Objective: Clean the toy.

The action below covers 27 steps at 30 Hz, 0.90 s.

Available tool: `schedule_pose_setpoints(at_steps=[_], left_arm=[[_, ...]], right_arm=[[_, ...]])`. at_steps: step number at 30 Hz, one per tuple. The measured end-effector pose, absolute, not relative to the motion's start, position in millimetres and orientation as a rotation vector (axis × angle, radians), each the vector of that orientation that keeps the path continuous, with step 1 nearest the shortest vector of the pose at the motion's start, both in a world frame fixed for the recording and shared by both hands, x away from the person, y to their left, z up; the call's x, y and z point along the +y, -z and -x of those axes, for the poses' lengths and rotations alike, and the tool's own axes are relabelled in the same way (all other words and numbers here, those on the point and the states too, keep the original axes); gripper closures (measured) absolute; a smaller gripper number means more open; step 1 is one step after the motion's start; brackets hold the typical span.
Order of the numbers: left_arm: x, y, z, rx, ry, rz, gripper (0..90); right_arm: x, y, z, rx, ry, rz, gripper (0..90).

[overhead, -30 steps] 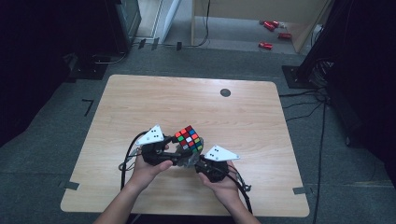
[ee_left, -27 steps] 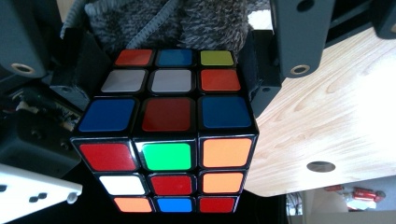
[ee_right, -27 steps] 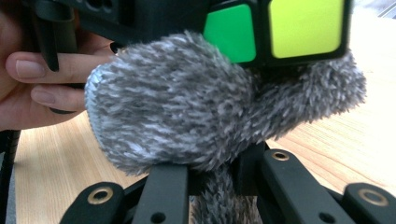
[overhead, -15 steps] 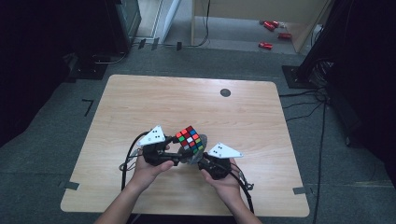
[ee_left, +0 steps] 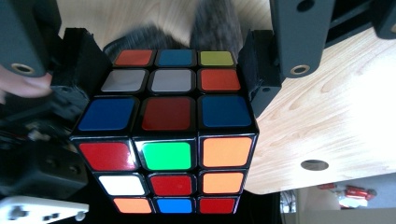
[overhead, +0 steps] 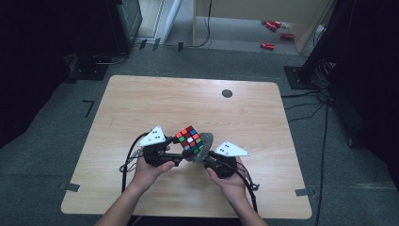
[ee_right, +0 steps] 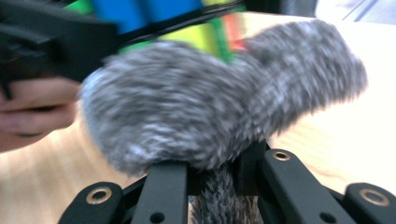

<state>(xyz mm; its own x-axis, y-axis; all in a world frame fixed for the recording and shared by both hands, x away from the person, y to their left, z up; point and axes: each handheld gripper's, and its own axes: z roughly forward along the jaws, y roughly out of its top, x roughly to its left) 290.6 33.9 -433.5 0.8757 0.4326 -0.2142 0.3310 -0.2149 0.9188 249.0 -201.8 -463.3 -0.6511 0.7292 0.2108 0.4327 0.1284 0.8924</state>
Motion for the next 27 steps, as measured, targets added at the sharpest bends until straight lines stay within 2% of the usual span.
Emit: schedule_pose_setpoints(at_steps=[5,14,21,27], left_arm=[[38,435,-293,0.59,-0.106,-1.823,35.1],[40,433,-293,0.595,-0.105,-1.806,35.1],[34,435,-291,0.589,-0.118,-1.822,35.1],[39,435,-293,0.598,-0.112,-1.809,35.1]], right_arm=[[-186,466,-243,2.229,-1.505,-1.046,77.8],[-212,459,-253,2.092,-1.52,-1.147,77.5],[-188,465,-243,2.221,-1.539,-1.082,77.9],[-200,461,-248,2.18,-1.526,-1.098,77.9]])
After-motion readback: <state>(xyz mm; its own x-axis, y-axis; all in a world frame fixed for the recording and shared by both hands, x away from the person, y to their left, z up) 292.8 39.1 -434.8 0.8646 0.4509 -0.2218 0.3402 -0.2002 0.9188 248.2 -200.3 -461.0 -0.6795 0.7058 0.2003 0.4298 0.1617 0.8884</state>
